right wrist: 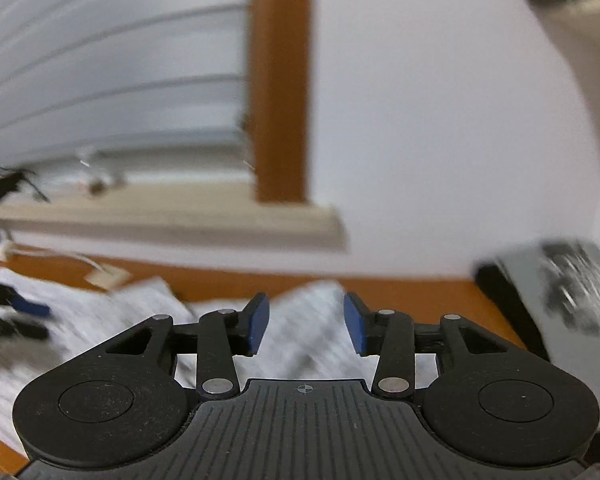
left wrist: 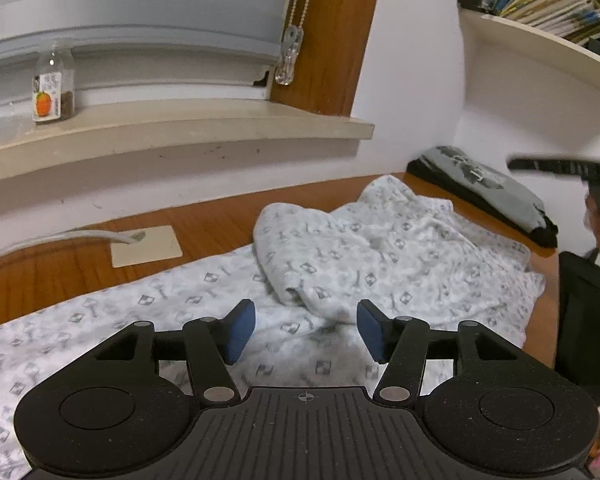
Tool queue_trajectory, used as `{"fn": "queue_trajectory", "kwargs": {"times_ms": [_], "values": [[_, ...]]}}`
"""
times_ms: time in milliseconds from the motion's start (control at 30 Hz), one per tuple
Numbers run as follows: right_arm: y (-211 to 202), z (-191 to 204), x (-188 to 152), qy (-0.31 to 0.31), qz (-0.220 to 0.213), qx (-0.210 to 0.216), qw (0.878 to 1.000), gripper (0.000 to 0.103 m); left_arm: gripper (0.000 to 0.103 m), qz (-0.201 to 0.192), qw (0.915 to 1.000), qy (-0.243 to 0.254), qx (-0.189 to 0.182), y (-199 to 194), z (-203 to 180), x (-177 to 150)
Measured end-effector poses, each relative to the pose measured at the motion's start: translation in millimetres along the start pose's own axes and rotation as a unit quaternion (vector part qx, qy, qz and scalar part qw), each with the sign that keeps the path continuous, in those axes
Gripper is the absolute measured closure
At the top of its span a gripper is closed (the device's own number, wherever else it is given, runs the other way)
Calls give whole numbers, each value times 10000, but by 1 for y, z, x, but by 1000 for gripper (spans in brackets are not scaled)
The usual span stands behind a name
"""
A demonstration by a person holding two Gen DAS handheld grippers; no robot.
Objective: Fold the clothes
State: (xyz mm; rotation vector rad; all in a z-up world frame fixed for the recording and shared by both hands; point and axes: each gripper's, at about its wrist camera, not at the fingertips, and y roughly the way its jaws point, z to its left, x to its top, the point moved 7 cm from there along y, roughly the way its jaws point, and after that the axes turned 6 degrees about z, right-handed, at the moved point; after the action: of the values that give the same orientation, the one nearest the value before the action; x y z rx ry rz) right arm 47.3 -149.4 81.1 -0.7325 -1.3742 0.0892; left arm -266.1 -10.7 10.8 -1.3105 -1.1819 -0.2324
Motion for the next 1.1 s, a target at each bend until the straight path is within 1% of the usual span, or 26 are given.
{"fn": "queue_trajectory", "kwargs": {"times_ms": [33,100,167,233,300,400,433,467,500,533,567,600,633,700,800,867,933,1067,1100], "values": [[2,-10,-8,75,78,-34,9999,61,37,-5,10000,-64,0,3,3,3],[9,-22,-22,299,240,8,9993,59,37,-13,9998,-208,-7,7,9,10],[23,-19,-35,376,390,79,9985,57,37,0,9994,-345,-63,13,13,16],[37,-11,-48,184,464,-66,9987,57,37,13,9988,-492,-75,20,17,24],[50,-2,-54,-39,478,-172,9987,56,37,124,9983,-563,-92,31,20,30],[68,8,-57,-219,433,-281,9984,54,41,290,9982,-514,-128,46,16,33],[71,9,-57,-206,419,-273,9985,48,44,344,9981,-492,-140,51,15,34],[74,10,-57,-186,407,-256,9987,44,52,399,9980,-470,-152,55,14,34],[77,11,-57,-165,395,-240,9988,43,57,408,9982,-412,-169,58,11,35],[80,11,-57,-144,406,-222,9988,43,66,378,9986,-342,-162,59,8,35],[83,11,-58,-123,424,-203,9988,43,85,340,9989,-275,-143,58,6,35],[85,11,-58,-101,441,-185,9988,43,94,309,9992,-220,-123,57,4,36],[88,11,-59,-104,464,-204,9987,43,97,252,9995,-182,-110,54,2,37],[94,9,-63,-116,567,-248,9980,43,97,-11,9997,-195,-172,35,-1,43],[98,5,-65,55,731,-182,9971,42,97,-480,9983,-241,-231,-10,-2,55],[100,2,-66,141,770,-148,9968,41,97,-731,9968,-291,-136,-44,2,61],[100,2,-66,144,777,-147,9968,40,98,-896,9955,-303,60,-74,9,62],[100,3,-67,126,782,-183,9967,40,98,-905,9938,-415,485,-108,32,45],[101,3,-67,120,789,-186,9966,39,97,-817,9939,-455,584,-109,39,38]]}}
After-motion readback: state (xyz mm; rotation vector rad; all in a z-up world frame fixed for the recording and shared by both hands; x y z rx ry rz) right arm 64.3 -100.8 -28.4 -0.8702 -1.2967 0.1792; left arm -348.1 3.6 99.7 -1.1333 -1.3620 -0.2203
